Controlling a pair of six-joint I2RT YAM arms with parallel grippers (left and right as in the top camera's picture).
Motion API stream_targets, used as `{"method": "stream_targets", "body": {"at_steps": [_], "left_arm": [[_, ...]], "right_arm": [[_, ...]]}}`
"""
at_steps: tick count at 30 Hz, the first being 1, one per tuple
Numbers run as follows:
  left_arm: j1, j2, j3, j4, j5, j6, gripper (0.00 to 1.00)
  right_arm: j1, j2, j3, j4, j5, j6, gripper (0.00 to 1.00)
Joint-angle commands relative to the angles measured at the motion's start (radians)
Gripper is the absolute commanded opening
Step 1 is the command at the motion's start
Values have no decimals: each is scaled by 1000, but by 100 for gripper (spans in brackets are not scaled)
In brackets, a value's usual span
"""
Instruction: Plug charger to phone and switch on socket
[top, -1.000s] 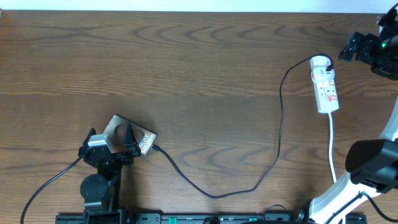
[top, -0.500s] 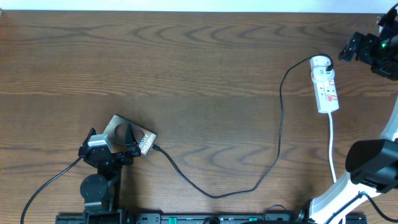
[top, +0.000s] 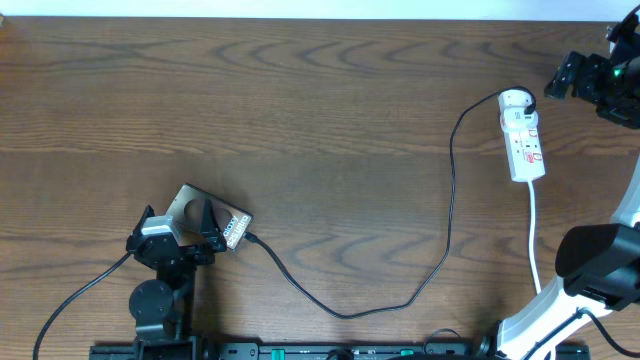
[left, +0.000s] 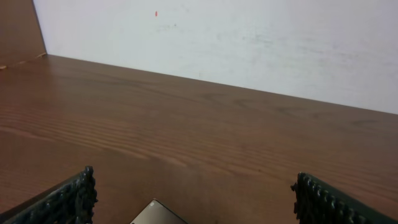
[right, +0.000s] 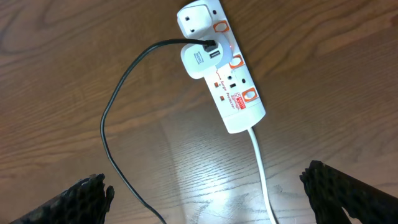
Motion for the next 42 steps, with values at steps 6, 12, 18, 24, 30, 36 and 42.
{"method": "stream_targets", "body": {"at_steps": [6,12,18,24,30,36,42], "left_arm": [[5,-6,-9,-45,4,10,98],[5,-6,-9,-45,4,10,98],[5,-6,-9,-45,4,10,98],[5,-6,-9,-45,4,10,98],[5,-6,-9,-45,4,10,98],[5,-6,-9,-45,4,10,98],[5,-6,-9,-45,4,10,98]], "right_arm": [[0,5,2,0,43,12,99],[2,4,2,18,57,12,99],[19,-24,-21,93,-24,13,99],[134,-174,-259,381,-108,13,99],[295,-405,-631,740,-12,12,99],[430,-689,-1029,1121,81,12,99],[459,-1013,-1411,1481,76,34,99]]}}
